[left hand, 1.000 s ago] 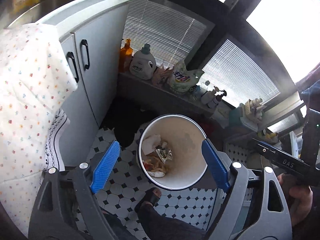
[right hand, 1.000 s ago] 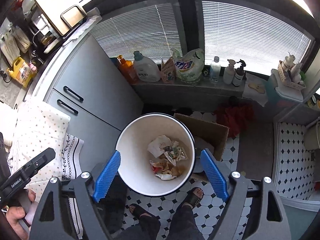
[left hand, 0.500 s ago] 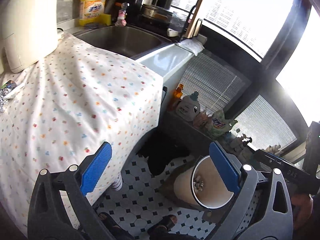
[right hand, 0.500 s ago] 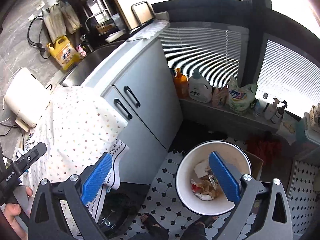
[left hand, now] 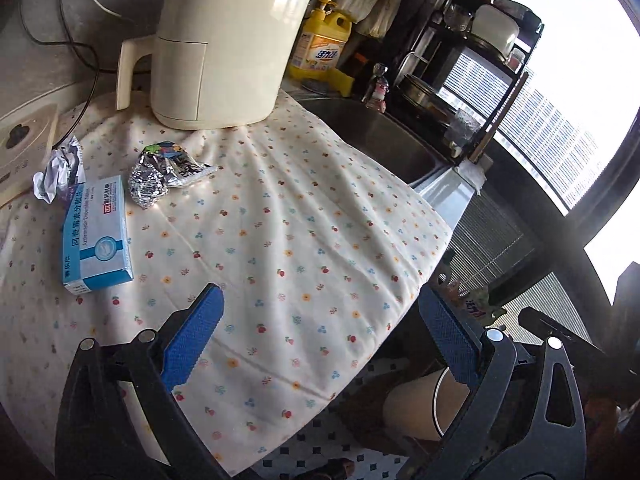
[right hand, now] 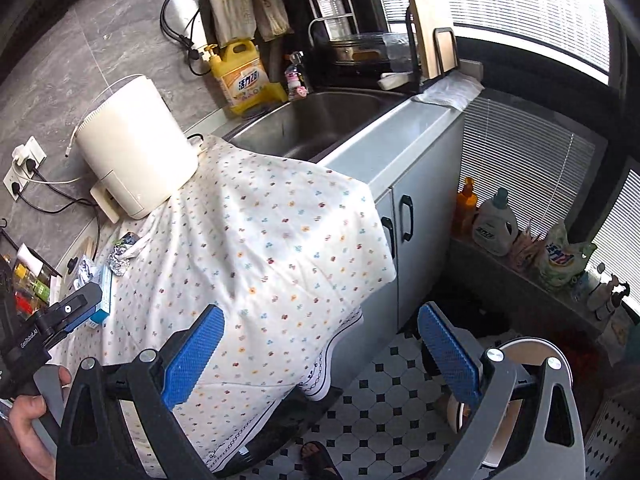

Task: Collect trash
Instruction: 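Move both open tools back over the counter, then grasp the crumpled white paper with the left tool while the right tool grasps the foil wrapper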

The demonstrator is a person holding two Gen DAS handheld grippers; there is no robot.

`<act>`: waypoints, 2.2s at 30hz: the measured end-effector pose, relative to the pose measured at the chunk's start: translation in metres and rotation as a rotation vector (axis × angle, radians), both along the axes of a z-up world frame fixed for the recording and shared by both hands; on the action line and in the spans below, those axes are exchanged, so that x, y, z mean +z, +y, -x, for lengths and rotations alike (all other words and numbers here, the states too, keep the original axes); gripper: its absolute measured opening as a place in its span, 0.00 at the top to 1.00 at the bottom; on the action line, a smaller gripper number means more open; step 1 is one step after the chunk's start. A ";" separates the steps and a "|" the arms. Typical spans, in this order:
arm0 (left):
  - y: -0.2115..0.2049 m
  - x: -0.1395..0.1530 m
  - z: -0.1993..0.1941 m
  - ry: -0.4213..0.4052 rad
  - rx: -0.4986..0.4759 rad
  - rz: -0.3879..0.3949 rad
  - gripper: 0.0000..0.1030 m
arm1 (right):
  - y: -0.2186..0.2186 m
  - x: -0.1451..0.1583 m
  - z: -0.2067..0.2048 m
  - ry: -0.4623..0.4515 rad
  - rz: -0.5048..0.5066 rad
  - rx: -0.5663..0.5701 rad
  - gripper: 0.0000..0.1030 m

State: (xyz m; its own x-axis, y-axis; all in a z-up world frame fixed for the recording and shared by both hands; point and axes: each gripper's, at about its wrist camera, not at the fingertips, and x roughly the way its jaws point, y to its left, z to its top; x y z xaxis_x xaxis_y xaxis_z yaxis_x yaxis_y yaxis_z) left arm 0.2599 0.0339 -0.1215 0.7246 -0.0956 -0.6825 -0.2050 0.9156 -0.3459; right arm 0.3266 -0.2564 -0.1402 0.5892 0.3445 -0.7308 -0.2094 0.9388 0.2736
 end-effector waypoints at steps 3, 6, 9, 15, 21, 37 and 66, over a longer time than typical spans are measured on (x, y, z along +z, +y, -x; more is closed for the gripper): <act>0.032 0.001 0.011 -0.010 0.039 0.001 0.06 | 0.032 0.001 -0.003 -0.007 0.003 0.038 0.07; 0.063 0.002 0.021 -0.018 0.077 -0.003 0.06 | 0.065 0.002 -0.003 -0.010 -0.007 0.085 0.07; 0.095 0.001 0.029 -0.026 0.114 -0.005 0.06 | 0.100 0.000 -0.005 -0.010 -0.014 0.131 0.08; 0.152 -0.001 0.038 -0.040 0.159 -0.012 0.06 | 0.164 -0.004 -0.008 -0.017 -0.029 0.178 0.08; 0.197 -0.008 0.031 -0.022 0.175 -0.001 0.06 | 0.208 -0.006 -0.013 0.004 -0.029 0.177 0.12; 0.247 -0.039 -0.010 0.047 0.269 0.030 0.13 | 0.243 -0.009 -0.054 0.082 -0.044 0.260 0.34; 0.255 -0.044 0.055 0.122 0.527 0.088 0.50 | 0.364 -0.071 -0.155 0.322 -0.039 0.553 0.71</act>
